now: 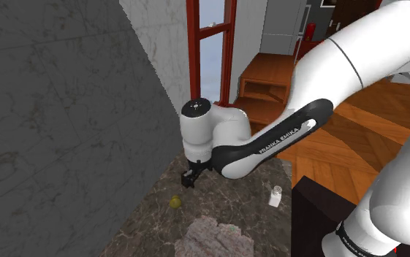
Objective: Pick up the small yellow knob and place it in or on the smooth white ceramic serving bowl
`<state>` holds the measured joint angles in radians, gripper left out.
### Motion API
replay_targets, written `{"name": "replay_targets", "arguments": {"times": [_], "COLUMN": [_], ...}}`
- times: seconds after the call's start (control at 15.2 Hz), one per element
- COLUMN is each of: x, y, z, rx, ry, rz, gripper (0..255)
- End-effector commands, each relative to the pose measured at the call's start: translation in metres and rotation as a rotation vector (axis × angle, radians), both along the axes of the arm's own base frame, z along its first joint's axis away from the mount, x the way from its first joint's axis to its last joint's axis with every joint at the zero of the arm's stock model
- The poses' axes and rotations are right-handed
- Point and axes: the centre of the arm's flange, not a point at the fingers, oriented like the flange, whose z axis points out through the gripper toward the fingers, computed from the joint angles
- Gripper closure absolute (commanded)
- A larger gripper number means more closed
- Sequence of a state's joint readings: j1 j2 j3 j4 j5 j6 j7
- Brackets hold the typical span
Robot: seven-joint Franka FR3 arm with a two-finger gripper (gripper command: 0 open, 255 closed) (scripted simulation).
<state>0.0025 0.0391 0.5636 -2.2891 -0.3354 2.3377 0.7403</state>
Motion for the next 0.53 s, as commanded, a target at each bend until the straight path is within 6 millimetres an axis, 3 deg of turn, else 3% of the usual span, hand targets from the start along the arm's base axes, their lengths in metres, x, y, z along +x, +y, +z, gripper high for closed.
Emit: {"name": "replay_targets", "arguments": {"times": [0.0,0.46], "x": [0.01,0.045], "y": [0.017,0.073], "z": [-0.019,-0.09], "rx": [-0.015,-0.065], "ry": [-0.008,-0.03], "rz": [0.006,0.025], "gripper": [0,0]}}
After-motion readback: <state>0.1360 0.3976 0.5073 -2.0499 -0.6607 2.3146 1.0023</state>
